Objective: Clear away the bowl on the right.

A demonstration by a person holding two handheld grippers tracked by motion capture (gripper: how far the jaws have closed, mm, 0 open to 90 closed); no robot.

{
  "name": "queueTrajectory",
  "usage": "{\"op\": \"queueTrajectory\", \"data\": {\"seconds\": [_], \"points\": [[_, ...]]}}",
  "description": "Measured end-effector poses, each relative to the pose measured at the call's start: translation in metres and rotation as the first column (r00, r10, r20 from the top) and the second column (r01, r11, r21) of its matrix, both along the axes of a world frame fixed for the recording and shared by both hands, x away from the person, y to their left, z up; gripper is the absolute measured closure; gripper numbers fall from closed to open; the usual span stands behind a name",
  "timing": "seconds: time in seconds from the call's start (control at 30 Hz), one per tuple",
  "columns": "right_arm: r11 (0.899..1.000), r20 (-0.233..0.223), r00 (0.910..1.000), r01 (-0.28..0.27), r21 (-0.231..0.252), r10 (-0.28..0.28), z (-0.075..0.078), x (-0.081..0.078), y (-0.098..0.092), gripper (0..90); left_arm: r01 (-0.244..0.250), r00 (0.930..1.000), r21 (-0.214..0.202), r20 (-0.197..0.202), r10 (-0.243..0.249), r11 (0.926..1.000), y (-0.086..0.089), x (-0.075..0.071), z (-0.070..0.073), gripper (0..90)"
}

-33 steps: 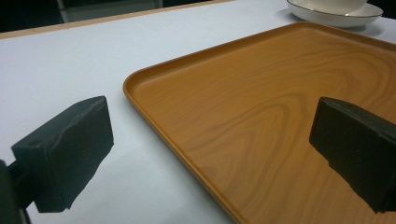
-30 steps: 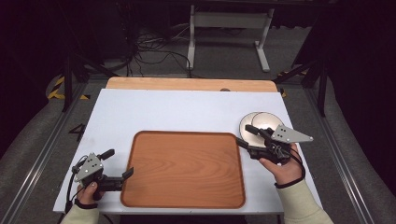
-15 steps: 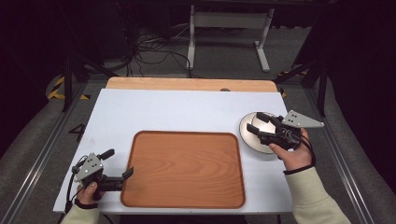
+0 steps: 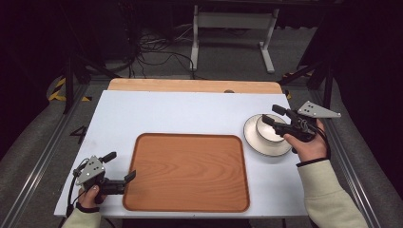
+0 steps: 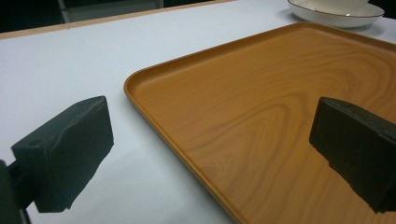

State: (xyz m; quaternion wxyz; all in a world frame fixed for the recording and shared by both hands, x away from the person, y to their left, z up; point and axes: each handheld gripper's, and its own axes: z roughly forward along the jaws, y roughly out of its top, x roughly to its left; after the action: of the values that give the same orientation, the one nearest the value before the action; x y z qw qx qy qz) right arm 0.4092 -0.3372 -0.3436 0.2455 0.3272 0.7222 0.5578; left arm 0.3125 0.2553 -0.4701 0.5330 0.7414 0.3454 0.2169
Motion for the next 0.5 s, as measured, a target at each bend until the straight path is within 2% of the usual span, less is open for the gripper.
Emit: {"op": "queueTrajectory", "data": {"seconds": [0.37,0.5], "points": [[0.999,0.01,0.9994,0.034,-0.011,-0.034,0.006,0.01,-0.015,37.7,0.0,1.0,0.001,0.001,0.0,1.0,0.0,0.0,0.0,0.4],[0.998,0.001,0.9983,0.058,-0.021,-0.058,0.006,0.013,-0.023,37.5,0.0,1.0,0.001,0.001,0.0,1.0,0.0,0.0,0.0,0.4]]}}
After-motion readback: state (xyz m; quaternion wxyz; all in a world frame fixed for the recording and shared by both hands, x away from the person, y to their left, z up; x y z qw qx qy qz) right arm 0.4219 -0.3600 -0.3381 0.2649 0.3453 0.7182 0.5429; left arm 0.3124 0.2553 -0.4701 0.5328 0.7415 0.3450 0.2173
